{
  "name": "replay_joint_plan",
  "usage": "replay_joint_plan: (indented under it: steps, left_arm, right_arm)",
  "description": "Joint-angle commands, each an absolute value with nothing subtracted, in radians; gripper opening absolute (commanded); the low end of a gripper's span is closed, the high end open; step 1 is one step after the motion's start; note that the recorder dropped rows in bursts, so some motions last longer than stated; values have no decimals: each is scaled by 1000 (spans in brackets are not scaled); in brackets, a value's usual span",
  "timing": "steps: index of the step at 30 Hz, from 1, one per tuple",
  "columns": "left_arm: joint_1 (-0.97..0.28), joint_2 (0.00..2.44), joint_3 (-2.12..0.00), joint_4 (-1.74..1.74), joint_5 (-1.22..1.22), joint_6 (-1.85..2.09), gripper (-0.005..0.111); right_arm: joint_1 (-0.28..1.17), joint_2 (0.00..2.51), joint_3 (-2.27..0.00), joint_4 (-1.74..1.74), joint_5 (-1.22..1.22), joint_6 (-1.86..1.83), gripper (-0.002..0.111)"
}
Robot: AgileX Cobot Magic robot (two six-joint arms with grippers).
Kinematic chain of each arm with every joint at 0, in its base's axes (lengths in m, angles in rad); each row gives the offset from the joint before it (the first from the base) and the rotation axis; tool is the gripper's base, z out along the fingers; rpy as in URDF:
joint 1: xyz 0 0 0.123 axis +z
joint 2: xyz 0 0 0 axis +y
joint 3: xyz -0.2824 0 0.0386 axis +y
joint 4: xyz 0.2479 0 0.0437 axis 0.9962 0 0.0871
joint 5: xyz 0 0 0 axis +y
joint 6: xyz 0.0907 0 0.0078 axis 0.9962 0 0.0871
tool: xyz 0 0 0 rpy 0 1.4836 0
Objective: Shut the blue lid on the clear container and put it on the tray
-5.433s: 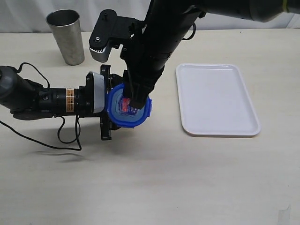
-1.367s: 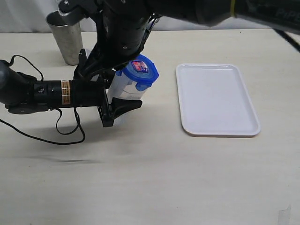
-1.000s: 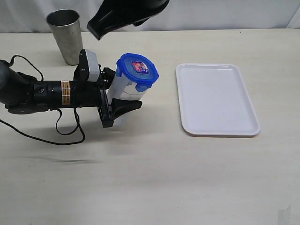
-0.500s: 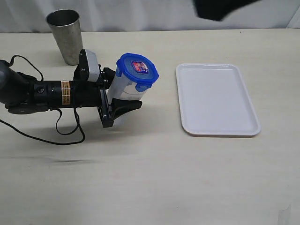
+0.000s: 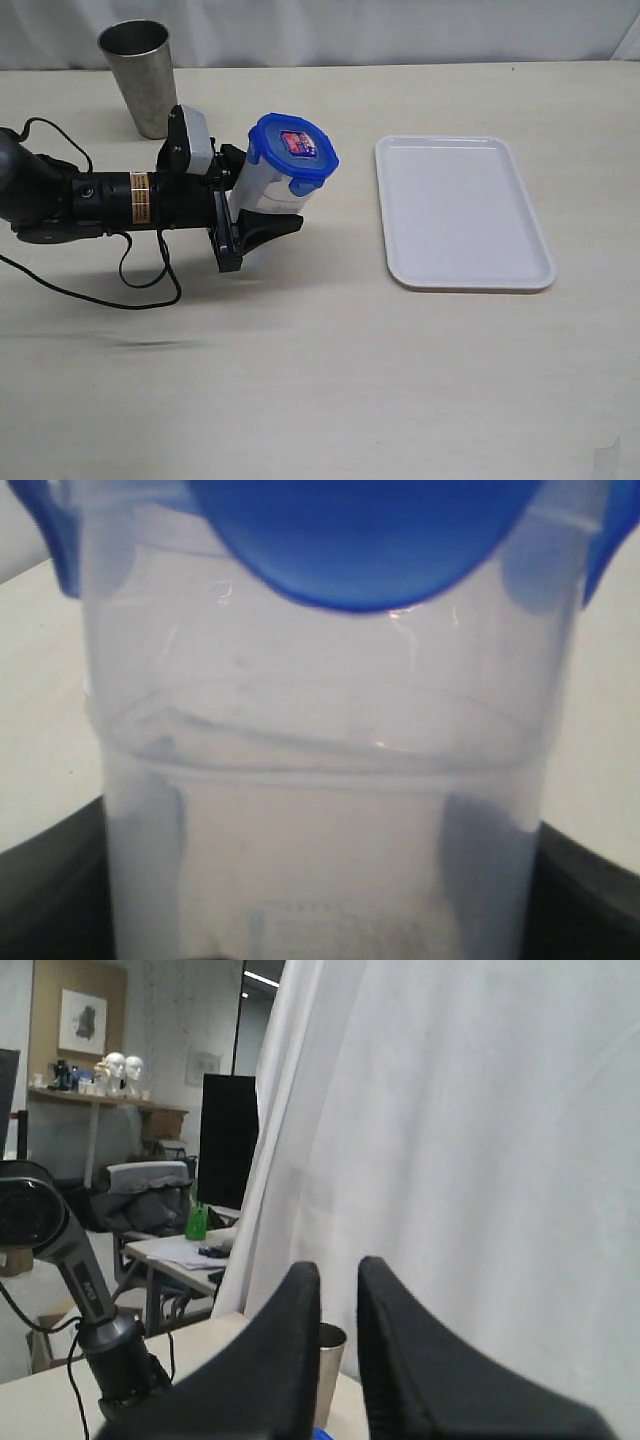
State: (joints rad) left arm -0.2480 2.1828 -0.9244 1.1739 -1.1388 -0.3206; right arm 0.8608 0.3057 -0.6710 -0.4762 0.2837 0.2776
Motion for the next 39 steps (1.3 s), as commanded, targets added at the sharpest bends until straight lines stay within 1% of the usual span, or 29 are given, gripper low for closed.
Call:
replay_joint_plan:
  steps: [1,13,18,21,26,27,31,33,34,37,39]
  left_arm:
    - [-256,2173,-922,1166,-1163,-319,0]
    - [-256,2173,-922,1166,-1209,-319,0]
    - [-256,2173,-922,1168,-1209,-319,0]
    - [-256,2173,-922,1168,-1209,-319,0]
    - [-256,2173,-922,1168,-1209,-319,0]
    - [-256,2173,-922,1168,-1209,-319,0]
    - [-256,2173,-922,1168,-1209,-319,0]
    - [-256,2173,-922,1168,-1209,-319,0]
    - [-256,2173,-922,1168,-1209,-319,0]
    - [-256,2173,-922,1168,-1211,-319,0]
    - [-256,2173,-922,1168,-1214,-319,0]
  right_arm:
    - [861,188,-661,-476,308,285,14]
    - [861,4,-661,-476,308,285,14]
    - [856,0,-656,-487,305,285,14]
    - [817,0,-633,-487,297,285,14]
    - [653,0,-530,-420,297,285,14]
    - [576,0,-491,-370,297,285,14]
    - [436,0,-425,-165,297,285,14]
    - [301,0,-364,-58,297,285,14]
    - [274,0,-352,-58,297,285,14]
    - [120,0,-297,-58,297,285,14]
    - [59,0,-272,-60,297,285,14]
